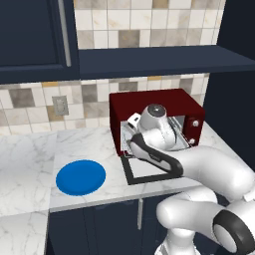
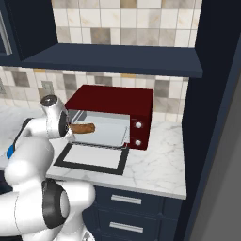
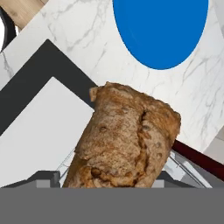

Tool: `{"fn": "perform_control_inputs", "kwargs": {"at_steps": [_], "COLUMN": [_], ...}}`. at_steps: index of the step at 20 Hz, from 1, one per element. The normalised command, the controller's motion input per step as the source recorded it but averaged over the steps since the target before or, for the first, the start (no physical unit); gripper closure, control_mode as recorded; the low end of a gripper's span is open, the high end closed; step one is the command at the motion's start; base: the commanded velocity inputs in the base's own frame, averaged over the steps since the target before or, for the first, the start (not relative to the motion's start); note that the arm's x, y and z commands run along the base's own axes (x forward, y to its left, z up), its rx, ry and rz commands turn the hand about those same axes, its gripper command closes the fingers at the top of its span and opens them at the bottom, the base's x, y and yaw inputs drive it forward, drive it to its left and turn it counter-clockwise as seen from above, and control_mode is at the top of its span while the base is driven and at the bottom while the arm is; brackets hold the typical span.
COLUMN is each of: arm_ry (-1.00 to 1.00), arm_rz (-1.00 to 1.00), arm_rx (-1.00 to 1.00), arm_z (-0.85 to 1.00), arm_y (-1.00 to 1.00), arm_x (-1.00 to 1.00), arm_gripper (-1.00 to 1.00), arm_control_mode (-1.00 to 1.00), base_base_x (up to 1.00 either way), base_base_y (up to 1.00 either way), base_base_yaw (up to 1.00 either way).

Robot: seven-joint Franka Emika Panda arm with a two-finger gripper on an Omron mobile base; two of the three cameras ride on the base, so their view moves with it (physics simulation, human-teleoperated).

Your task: Pull the toaster oven rack outwards. Pick up the baguette from the plate and place it on the toaster oven rack. Close the toaster oven door fully and set the temperature to the lowest setting.

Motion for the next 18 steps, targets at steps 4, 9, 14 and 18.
{"fn": "perform_control_inputs", "kwargs": {"at_steps": [4,9,14,18], "arm_ry": [0.0,0.0,0.0,0.0], "arm_rz": [0.0,0.0,0.0,0.0], "arm_rx": [0.06,0.06,0.04,0.01], "arm_z": [0.0,0.0,0.0,0.0], "arm_y": [-0.43,-0.31,-0.29,-0.34], "arm_x": [0.21,0.3,0.24,0.16], "arm_gripper": [1.0,1.0,1.0,1.0], "arm_control_mode": [-1.0,-1.0,-1.0,-1.0], "base_base_x": [0.0,0.0,0.0,0.0], "base_base_y": [0.0,0.0,0.0,0.0], "base_base_yaw": [0.0,0.0,0.0,0.0]}}
